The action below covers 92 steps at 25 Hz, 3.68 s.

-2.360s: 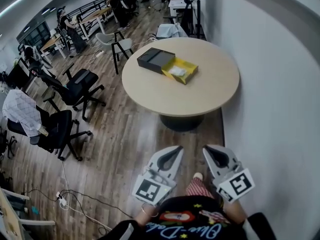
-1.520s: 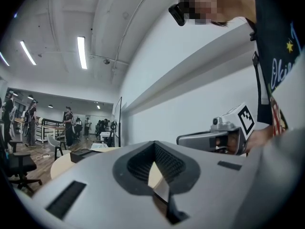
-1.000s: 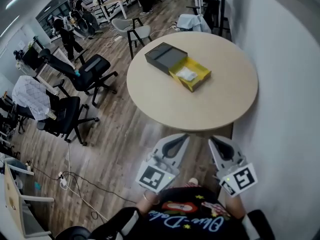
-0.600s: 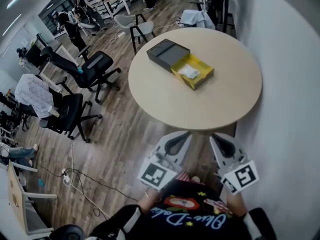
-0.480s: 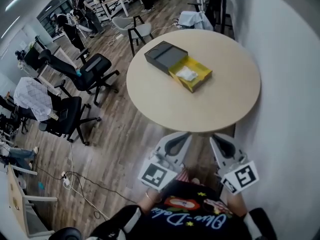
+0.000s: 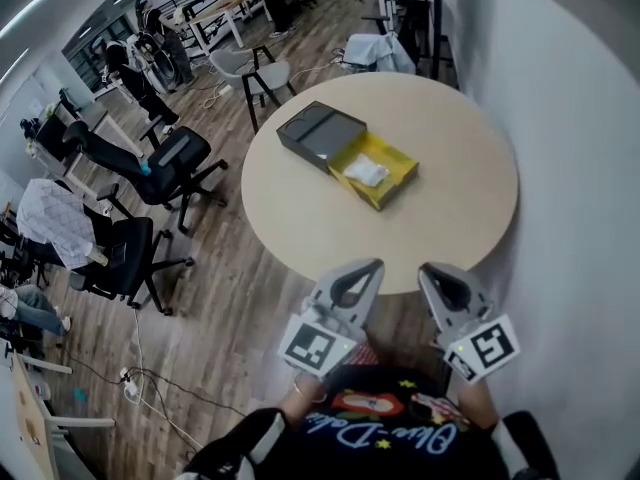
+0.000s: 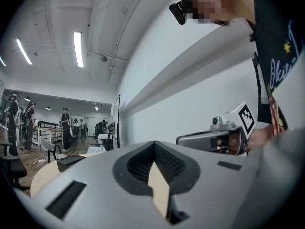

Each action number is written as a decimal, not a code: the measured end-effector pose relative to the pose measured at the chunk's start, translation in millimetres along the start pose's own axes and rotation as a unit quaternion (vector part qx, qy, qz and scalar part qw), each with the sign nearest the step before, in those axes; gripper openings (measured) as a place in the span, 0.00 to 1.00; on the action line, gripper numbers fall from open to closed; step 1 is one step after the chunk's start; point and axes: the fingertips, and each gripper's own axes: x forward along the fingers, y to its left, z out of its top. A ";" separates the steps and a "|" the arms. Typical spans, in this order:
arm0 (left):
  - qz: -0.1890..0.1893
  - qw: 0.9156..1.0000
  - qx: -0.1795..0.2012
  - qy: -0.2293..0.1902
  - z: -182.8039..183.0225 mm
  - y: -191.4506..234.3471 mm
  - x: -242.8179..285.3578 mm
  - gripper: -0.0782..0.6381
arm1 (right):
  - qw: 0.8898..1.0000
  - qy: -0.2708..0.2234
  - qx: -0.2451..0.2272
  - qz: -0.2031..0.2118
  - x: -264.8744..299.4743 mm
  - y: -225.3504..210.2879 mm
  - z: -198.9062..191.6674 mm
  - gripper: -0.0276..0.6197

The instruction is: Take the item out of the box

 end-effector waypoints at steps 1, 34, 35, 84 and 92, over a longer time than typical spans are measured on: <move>-0.001 1.000 0.000 -0.001 -1.0 6.6 4.5 0.10 | 1.000 0.001 -0.003 0.000 6.7 -4.2 -0.4 0.04; -0.034 0.998 -0.042 0.016 -39.1 235.0 65.6 0.10 | 0.996 0.075 -0.032 -0.043 236.7 -79.4 -10.4 0.04; -0.036 0.998 -0.043 0.015 -41.6 240.4 67.7 0.10 | 0.995 0.081 -0.034 -0.044 243.4 -82.2 -13.2 0.04; -0.034 0.991 -0.104 0.075 -121.1 327.2 108.2 0.10 | 0.862 0.481 -0.159 -0.020 337.6 -175.8 -252.2 0.08; -0.039 0.992 -0.098 0.074 -114.5 325.1 107.2 0.10 | 0.891 0.429 -0.136 -0.057 338.6 -179.6 -226.5 0.05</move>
